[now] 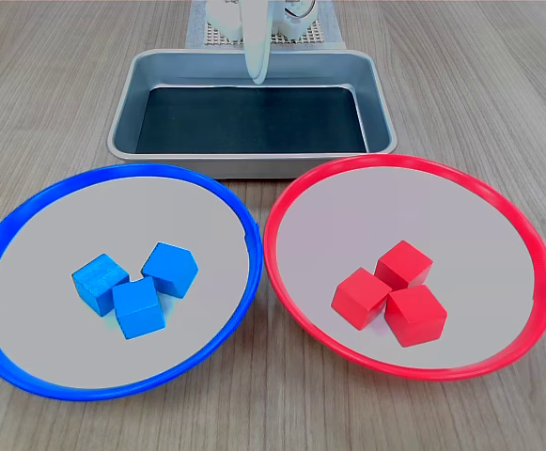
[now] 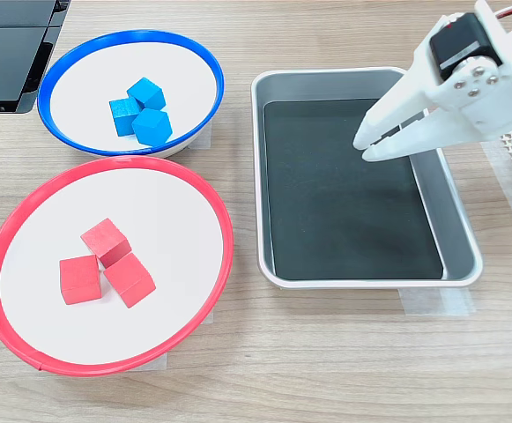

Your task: Relocate any red block in the blue dish to the red dish, correcting any misplacement.

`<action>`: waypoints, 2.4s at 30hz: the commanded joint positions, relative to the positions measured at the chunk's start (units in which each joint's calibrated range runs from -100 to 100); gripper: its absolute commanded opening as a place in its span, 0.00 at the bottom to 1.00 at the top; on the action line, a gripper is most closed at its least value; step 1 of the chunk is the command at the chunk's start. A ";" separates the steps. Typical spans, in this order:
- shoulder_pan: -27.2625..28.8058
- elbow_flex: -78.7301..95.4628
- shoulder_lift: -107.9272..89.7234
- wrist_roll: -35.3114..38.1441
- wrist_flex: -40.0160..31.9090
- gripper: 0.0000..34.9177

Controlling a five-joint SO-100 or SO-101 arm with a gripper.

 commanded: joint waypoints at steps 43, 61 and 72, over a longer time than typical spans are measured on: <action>-0.47 -0.19 0.17 0.00 -0.49 0.01; -0.47 -0.19 0.17 0.00 -0.49 0.01; -0.47 -0.19 0.17 0.00 -0.49 0.01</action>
